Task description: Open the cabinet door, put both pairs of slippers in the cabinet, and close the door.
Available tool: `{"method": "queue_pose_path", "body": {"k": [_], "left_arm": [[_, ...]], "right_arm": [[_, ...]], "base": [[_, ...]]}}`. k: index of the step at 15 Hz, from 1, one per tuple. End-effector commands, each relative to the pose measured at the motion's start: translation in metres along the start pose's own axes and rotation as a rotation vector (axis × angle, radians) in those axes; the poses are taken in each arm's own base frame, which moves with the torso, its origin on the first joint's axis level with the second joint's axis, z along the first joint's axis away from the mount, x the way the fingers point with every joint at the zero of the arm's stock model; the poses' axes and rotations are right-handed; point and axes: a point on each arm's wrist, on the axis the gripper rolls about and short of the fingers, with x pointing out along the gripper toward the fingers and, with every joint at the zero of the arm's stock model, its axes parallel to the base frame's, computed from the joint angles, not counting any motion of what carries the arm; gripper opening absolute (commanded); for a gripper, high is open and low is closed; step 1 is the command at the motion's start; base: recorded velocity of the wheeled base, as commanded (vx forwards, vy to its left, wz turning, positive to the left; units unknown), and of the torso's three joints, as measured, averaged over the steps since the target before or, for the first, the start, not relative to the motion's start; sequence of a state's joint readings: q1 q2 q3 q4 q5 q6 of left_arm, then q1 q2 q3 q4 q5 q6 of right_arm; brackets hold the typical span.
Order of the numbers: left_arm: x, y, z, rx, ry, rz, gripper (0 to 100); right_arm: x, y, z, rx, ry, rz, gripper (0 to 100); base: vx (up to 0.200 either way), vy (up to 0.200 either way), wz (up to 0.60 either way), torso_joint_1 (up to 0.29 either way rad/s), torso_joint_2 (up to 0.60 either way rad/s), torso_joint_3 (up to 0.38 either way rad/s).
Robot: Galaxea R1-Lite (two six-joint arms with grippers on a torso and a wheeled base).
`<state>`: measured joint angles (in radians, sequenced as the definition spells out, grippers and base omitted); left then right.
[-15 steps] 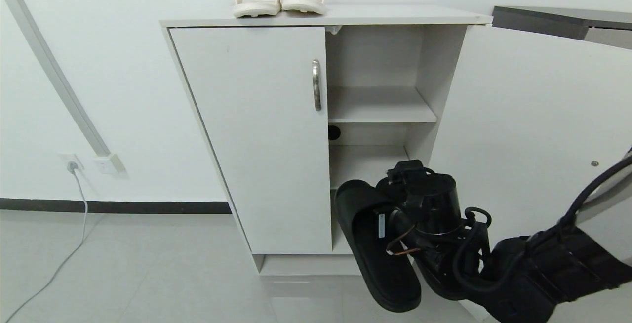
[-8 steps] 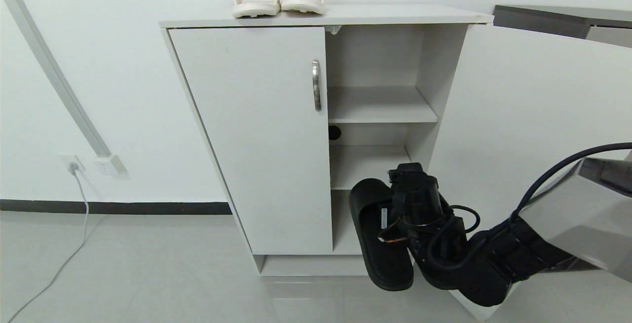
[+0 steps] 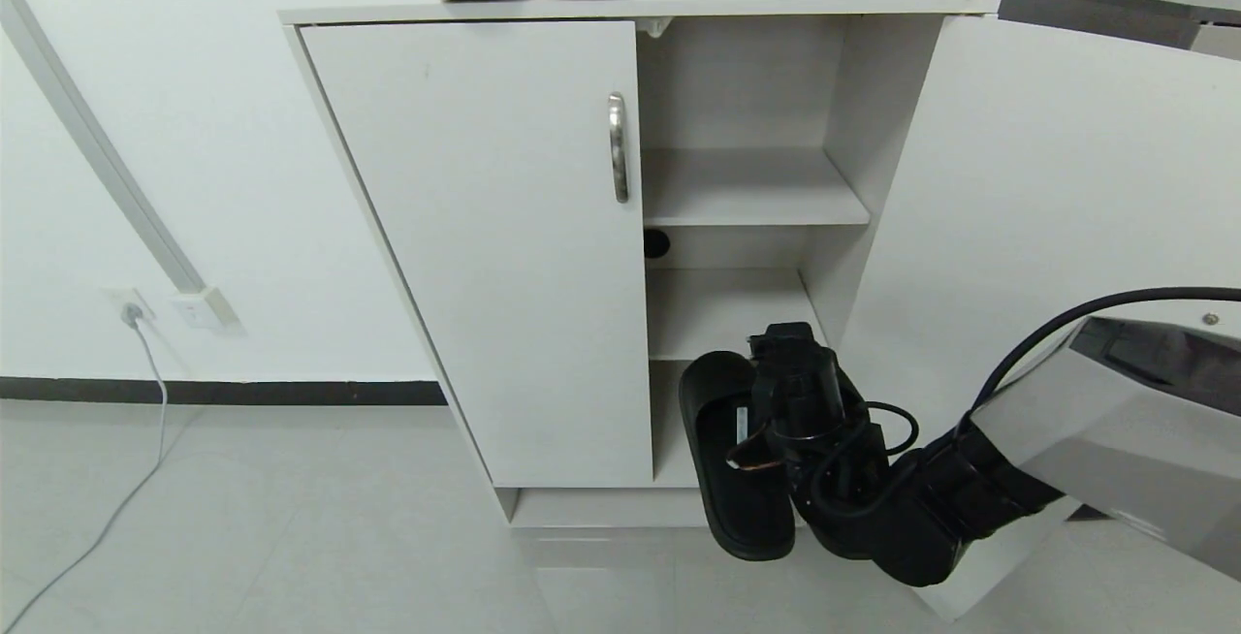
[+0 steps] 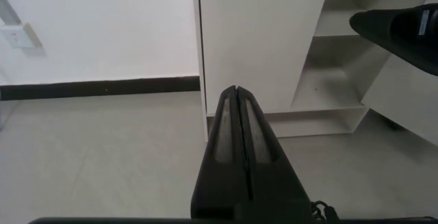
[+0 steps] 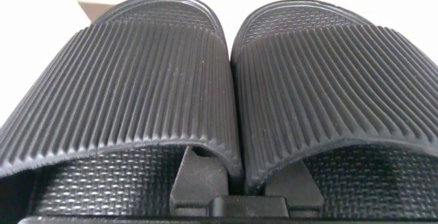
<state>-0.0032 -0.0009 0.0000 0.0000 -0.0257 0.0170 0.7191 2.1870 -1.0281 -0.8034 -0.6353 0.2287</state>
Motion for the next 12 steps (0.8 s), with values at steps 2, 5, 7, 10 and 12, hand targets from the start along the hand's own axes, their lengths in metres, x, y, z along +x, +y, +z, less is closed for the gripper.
{"method": "queue_pose_path", "body": {"k": [2, 5, 7, 10, 12], "left_arm": [[0.000, 0.000, 0.000, 0.000, 0.002, 0.000, 0], [0.000, 0.000, 0.000, 0.000, 0.002, 0.000, 0], [0.000, 0.000, 0.000, -0.002, 0.002, 0.000, 0], [0.000, 0.000, 0.000, 0.000, 0.002, 0.000, 0], [0.000, 0.000, 0.000, 0.000, 0.002, 0.000, 0]], "right_arm": [[0.007, 0.006, 0.000, 0.005, -0.009, 0.004, 0], [0.009, 0.010, 0.004, 0.013, -0.024, 0.017, 0], [0.011, 0.012, 0.004, 0.016, -0.030, 0.015, 0], [0.012, 0.015, 0.017, 0.036, -0.084, 0.022, 0], [0.010, 0.014, 0.029, 0.053, -0.171, 0.034, 0]], "base": [[0.000, 0.000, 0.00, 0.005, 0.00, -0.200], [0.000, 0.000, 0.00, 0.001, 0.00, -0.196], [0.000, 0.000, 0.00, 0.005, 0.00, -0.200], [0.000, 0.000, 0.00, 0.000, 0.00, -0.057], [0.000, 0.000, 0.00, 0.000, 0.00, 0.000]]}}
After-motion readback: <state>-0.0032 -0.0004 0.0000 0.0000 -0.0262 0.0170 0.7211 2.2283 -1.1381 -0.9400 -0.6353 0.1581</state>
